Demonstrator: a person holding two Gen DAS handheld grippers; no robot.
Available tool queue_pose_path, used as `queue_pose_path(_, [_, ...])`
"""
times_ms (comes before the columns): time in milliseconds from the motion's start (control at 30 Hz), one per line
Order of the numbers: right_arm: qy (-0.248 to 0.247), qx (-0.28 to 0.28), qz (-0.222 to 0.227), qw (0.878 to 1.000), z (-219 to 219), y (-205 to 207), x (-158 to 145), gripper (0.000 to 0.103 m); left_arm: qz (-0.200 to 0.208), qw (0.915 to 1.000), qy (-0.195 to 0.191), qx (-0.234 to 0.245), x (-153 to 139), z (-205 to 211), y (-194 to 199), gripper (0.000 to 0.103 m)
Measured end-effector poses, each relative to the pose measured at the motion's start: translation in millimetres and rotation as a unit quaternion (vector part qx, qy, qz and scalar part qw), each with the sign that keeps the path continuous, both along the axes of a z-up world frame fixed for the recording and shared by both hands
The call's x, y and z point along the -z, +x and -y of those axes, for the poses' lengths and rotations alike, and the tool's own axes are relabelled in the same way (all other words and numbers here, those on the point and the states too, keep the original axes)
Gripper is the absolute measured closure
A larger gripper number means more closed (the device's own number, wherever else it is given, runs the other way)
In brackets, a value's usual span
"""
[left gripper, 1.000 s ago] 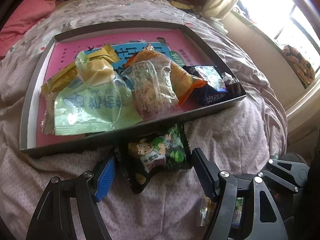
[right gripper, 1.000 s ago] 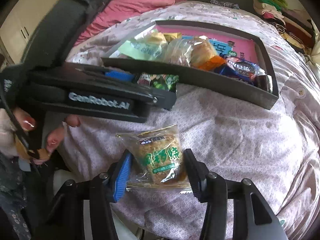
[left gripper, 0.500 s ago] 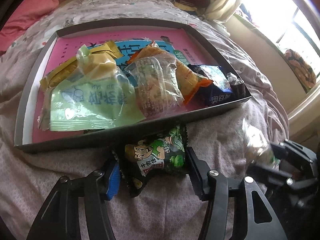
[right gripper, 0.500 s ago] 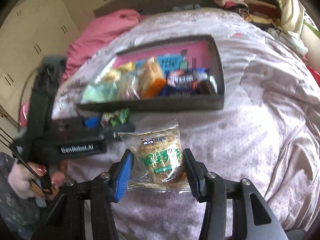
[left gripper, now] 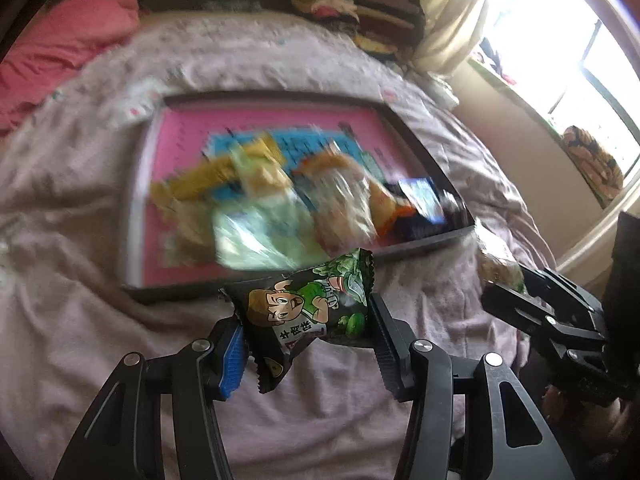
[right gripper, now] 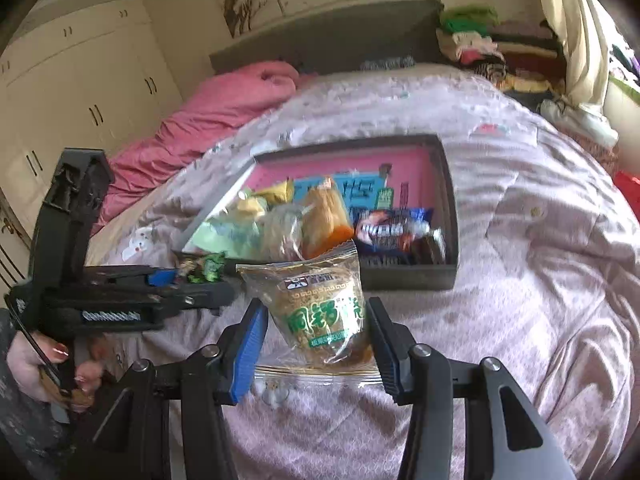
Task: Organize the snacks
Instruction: 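Carry the chip bag and pastry bag over the tray and lower them in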
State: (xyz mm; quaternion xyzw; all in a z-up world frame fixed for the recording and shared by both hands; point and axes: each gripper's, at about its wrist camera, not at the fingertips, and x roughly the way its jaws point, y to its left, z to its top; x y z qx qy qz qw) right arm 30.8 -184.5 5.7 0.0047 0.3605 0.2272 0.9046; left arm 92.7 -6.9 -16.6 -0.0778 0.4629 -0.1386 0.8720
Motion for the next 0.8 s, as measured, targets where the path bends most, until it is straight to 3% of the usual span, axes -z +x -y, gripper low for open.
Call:
queue_pose_path(400, [0.008,0.018,0.063,0.998,2,1,-18,0.053,0.042,0.9947,0.005,-0.093,-29,-66,8,0.047])
queue_pose_path(800, [0.025,0.026,0.081,0.996,3,17,-22,0.053,0.042,0.9925,0.032,-0.110,-18,-72,26,0.047])
